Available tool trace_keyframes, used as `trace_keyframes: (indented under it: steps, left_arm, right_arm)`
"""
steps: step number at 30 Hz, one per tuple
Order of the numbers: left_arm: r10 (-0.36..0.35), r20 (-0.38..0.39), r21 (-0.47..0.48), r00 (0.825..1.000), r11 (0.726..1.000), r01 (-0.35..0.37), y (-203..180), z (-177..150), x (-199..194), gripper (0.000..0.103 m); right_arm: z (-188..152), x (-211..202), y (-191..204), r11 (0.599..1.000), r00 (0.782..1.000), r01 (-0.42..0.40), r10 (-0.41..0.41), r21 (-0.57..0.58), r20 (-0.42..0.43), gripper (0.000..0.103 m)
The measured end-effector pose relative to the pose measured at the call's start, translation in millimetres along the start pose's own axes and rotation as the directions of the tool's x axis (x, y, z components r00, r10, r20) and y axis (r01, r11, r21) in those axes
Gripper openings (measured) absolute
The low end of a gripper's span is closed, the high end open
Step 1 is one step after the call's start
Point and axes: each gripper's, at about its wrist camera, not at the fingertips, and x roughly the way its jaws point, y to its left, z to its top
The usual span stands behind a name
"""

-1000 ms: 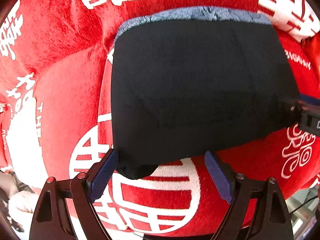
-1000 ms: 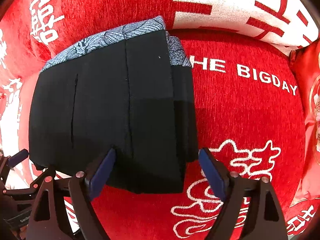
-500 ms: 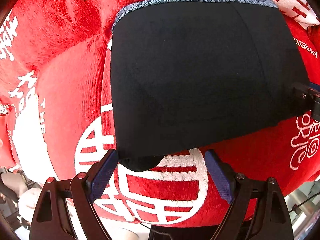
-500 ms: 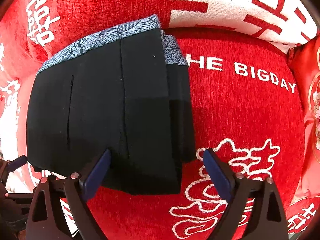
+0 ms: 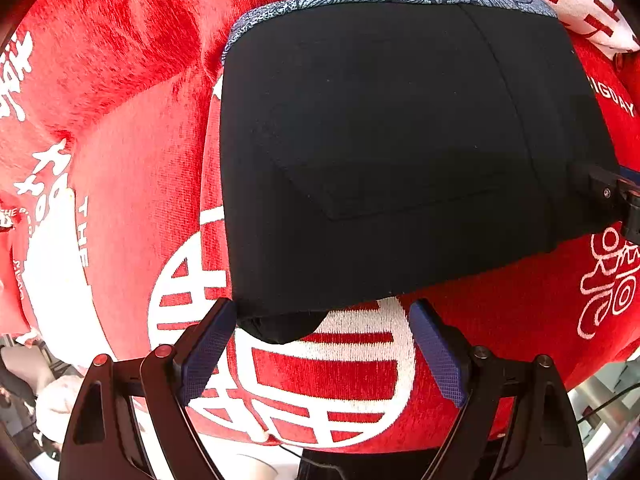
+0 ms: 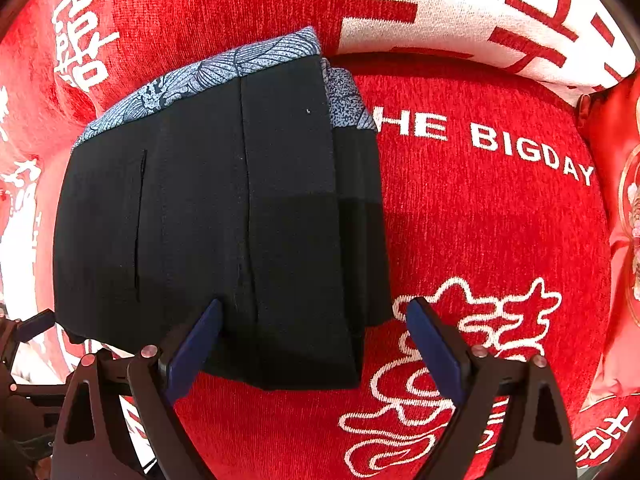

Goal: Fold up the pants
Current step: 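Press the compact trouser bundle flat with both open grippers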

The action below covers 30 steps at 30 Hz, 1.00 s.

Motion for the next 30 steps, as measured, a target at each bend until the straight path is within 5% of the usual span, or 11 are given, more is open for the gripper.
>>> trace_keyframes:
  steps: [11, 30]
  left_arm:
    - [-0.042, 0.008, -0.011, 0.999, 0.999, 0.042, 10, -1, 0, 0.089]
    - [-0.163, 0.192, -0.193, 0.968, 0.961, 0.2, 80, 27, -11, 0.089]
  right_arm:
    - [-2, 6, 1, 1.0, 1.0, 0.003, -0.003, -0.024, -0.003, 0.095]
    - [-1, 11, -5, 1.0, 1.0, 0.007, -0.008, -0.026, -0.01, 0.103]
